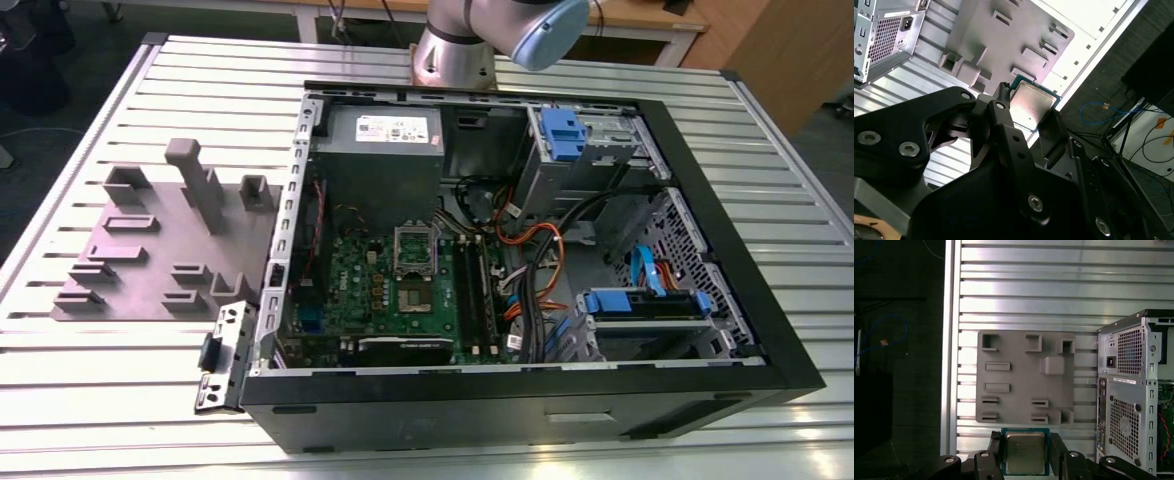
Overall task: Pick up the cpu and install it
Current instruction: 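Pick up the cpu and move it towards the insertion slot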
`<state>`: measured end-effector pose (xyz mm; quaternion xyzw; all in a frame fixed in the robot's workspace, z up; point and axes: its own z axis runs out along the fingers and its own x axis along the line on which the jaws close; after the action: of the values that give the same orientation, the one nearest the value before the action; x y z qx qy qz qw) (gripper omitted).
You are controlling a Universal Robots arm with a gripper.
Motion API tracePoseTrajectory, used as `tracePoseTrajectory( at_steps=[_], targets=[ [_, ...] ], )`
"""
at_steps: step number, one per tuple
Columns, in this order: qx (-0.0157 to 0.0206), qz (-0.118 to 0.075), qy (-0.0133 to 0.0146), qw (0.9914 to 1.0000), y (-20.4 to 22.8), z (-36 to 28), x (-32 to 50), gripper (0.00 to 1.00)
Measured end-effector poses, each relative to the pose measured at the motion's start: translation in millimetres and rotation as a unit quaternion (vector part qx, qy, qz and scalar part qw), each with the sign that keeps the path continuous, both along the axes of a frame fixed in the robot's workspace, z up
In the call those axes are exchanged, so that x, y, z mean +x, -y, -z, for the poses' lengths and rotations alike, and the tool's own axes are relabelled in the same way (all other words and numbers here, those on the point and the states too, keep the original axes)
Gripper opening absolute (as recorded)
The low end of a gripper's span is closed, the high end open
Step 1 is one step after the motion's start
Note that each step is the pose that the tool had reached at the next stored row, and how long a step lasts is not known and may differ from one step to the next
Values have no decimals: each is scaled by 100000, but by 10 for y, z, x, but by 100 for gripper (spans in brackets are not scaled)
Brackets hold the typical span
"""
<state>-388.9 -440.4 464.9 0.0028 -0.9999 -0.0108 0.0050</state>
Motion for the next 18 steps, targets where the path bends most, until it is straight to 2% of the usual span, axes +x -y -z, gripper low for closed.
tracePoseTrajectory(
  at_steps=[9,16,18],
  targets=[
    [2,1,7,100000,0,1,81,47],
    [-1,5,-2,100000,1,0,83,47],
    [-3,-6,-1,100000,16,0,84,47]
  ],
)
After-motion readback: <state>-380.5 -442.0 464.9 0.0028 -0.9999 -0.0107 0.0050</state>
